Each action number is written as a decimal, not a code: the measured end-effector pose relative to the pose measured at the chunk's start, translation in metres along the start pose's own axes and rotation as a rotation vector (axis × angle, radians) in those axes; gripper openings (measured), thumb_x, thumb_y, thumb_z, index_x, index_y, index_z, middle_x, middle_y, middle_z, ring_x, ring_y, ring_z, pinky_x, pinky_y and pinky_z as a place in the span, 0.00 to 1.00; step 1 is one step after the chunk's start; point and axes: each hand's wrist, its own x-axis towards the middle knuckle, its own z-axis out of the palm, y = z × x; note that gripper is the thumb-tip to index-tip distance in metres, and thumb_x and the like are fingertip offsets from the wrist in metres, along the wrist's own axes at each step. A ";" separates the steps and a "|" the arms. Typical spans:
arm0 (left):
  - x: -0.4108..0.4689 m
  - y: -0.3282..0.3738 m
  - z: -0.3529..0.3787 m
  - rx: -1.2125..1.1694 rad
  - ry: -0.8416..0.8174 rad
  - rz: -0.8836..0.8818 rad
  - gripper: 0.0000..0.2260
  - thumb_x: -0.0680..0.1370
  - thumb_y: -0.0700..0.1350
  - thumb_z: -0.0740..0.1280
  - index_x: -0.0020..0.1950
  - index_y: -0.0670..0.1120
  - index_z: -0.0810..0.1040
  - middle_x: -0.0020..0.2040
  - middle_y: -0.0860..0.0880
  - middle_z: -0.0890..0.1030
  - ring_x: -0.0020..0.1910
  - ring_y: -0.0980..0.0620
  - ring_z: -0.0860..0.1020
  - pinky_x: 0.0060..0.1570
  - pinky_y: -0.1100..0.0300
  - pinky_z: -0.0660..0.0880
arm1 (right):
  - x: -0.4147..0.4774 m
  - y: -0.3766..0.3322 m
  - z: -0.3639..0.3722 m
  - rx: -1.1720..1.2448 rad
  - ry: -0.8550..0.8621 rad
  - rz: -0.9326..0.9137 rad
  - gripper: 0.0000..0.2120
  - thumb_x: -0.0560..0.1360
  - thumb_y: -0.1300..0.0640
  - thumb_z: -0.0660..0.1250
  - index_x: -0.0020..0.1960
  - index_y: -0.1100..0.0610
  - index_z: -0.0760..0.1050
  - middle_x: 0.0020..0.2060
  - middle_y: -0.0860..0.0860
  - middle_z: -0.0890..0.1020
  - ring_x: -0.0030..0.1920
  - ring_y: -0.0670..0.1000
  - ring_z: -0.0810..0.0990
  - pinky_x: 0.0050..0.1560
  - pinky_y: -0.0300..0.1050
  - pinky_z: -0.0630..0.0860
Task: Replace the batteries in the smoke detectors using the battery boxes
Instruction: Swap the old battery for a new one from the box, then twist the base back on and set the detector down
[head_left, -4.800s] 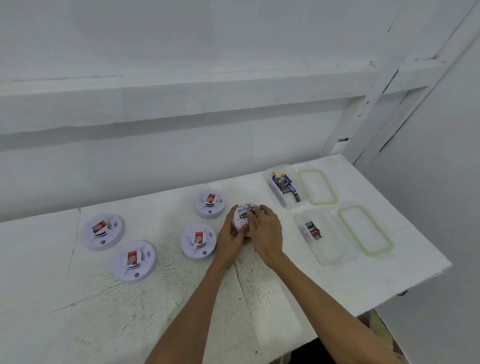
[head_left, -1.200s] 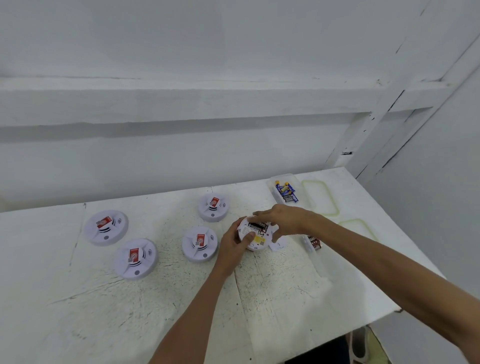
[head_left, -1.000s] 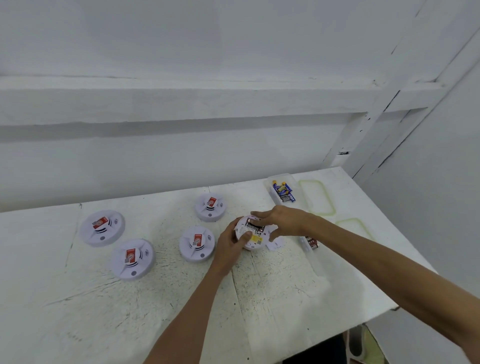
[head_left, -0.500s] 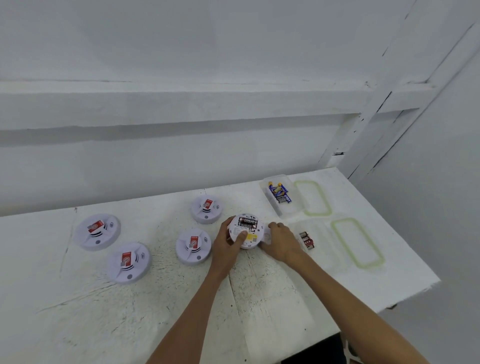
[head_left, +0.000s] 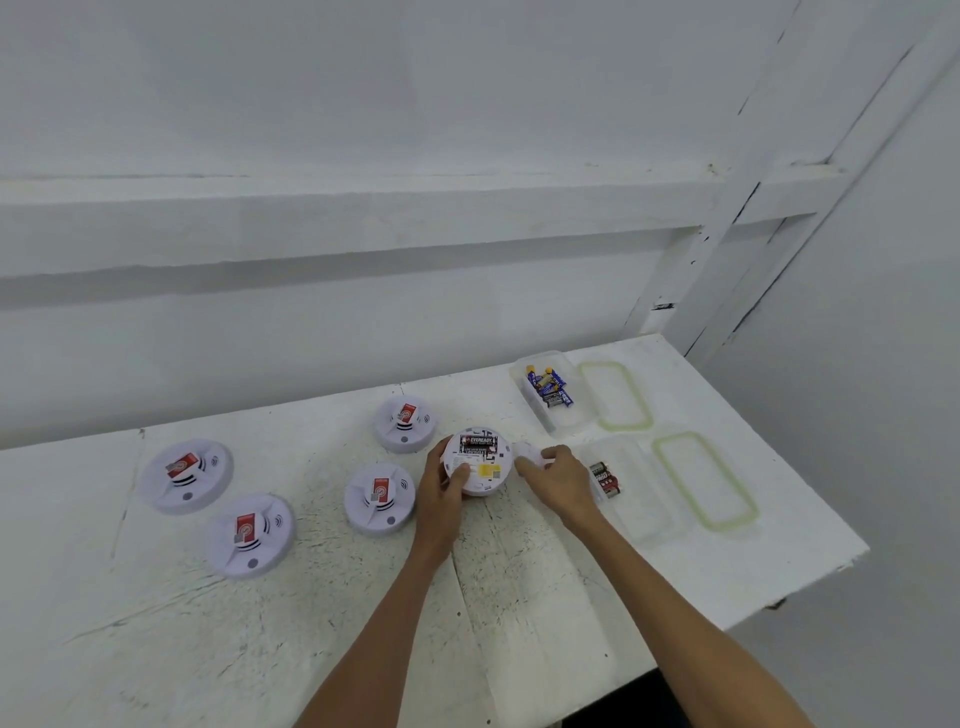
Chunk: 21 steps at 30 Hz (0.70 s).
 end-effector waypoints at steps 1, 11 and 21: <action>0.000 0.000 0.000 0.001 -0.006 -0.006 0.20 0.85 0.37 0.62 0.75 0.51 0.72 0.70 0.49 0.79 0.69 0.50 0.78 0.65 0.54 0.79 | -0.003 -0.003 -0.002 0.102 -0.008 0.027 0.28 0.73 0.44 0.72 0.67 0.57 0.69 0.59 0.55 0.78 0.56 0.53 0.78 0.51 0.45 0.75; 0.000 0.002 -0.006 -0.063 -0.111 -0.048 0.22 0.79 0.40 0.59 0.73 0.49 0.75 0.67 0.46 0.82 0.65 0.42 0.81 0.60 0.38 0.81 | -0.012 -0.020 -0.001 -0.246 -0.077 -0.618 0.32 0.69 0.53 0.75 0.70 0.53 0.68 0.63 0.50 0.70 0.62 0.49 0.67 0.58 0.43 0.73; 0.007 0.002 -0.010 -0.189 -0.175 -0.175 0.37 0.70 0.35 0.68 0.78 0.54 0.66 0.69 0.46 0.80 0.65 0.42 0.81 0.58 0.41 0.82 | -0.021 -0.014 0.019 -0.130 0.011 -0.452 0.28 0.68 0.53 0.75 0.65 0.55 0.69 0.58 0.51 0.71 0.53 0.52 0.75 0.50 0.43 0.74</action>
